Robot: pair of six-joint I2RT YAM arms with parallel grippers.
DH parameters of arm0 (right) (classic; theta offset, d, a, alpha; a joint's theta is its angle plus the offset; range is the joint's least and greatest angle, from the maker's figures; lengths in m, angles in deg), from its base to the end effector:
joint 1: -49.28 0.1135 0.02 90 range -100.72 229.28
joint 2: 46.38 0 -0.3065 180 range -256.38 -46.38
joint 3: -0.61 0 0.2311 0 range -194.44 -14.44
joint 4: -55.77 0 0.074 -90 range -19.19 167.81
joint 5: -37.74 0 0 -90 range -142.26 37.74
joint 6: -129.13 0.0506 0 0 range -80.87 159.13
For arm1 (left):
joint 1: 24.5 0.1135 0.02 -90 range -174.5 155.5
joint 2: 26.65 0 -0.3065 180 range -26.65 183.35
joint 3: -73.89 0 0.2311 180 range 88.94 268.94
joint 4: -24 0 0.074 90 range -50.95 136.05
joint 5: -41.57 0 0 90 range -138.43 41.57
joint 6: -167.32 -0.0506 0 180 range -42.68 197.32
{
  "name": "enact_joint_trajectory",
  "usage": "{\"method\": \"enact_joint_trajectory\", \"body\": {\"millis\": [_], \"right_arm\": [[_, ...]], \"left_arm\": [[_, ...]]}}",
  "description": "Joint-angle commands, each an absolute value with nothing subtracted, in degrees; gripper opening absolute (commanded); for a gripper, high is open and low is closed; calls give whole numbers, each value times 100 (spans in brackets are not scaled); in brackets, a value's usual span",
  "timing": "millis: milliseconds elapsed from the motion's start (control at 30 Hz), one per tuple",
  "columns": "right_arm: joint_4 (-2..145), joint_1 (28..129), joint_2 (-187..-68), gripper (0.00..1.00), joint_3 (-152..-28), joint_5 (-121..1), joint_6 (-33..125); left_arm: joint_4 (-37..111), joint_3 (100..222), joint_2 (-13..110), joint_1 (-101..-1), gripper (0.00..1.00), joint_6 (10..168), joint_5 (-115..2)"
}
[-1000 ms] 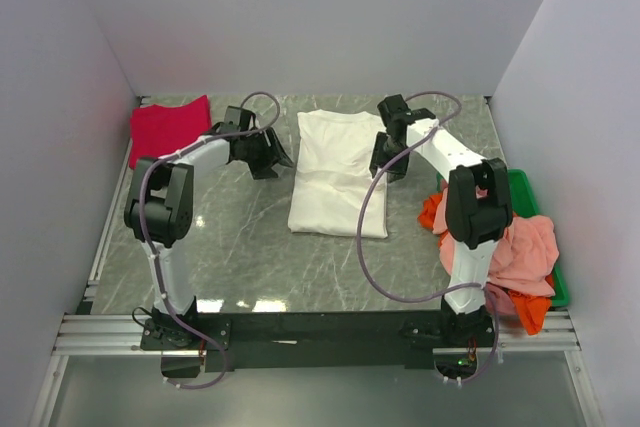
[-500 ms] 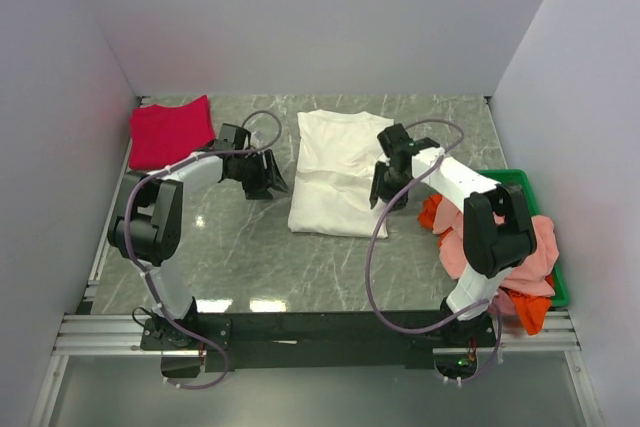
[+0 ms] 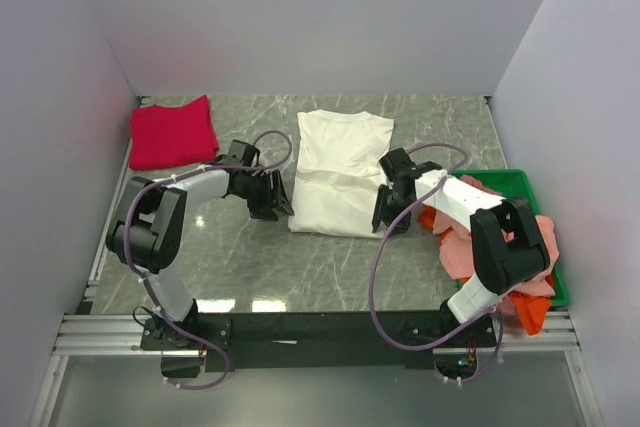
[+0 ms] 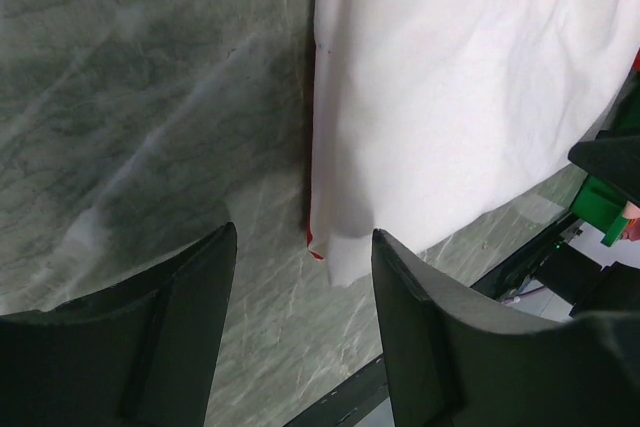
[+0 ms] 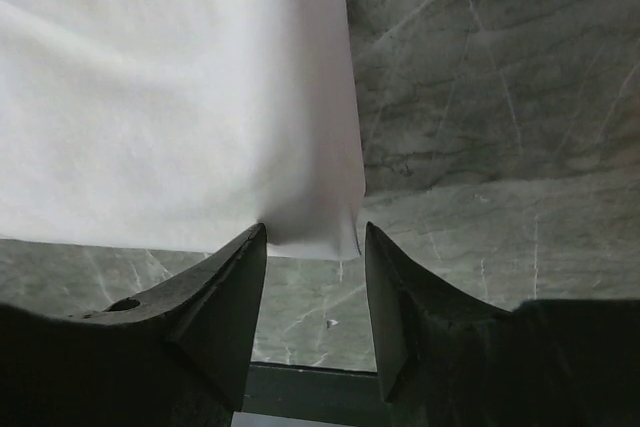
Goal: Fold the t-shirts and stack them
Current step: Fold the tshirt
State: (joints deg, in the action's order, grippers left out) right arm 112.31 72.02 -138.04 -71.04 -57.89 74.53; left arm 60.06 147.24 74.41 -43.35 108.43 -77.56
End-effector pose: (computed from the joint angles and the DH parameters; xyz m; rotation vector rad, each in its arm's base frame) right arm 0.2517 0.1109 0.2198 0.3103 2.9532 0.2977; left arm 0.3097 -0.1318 0.2008 -0.1302 2.7956 -0.9328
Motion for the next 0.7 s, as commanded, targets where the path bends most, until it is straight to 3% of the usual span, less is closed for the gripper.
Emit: {"method": "enact_joint_trajectory", "body": {"millis": [0, 533, 633, 667], "right_arm": [[10993, 7239, -13779, 51, -7095, -5771, 7534], [10738, 7221, -13858, 46, -6498, -5797, 7613], [10650, 7195, -13876, 40, -6436, -5788, 7587], [10632, 7195, -13919, 33, -6436, -5806, 7569]], "left_arm": [[6005, 14730, 7153, -4366, 61, 10808, -7770], [6172, 14748, 7206, -4629, 62, 10826, -7603], [6251, 14748, 7197, -4691, 61, 10870, -7506], [6304, 14748, 7188, -4700, 61, 10887, -7454]]}}
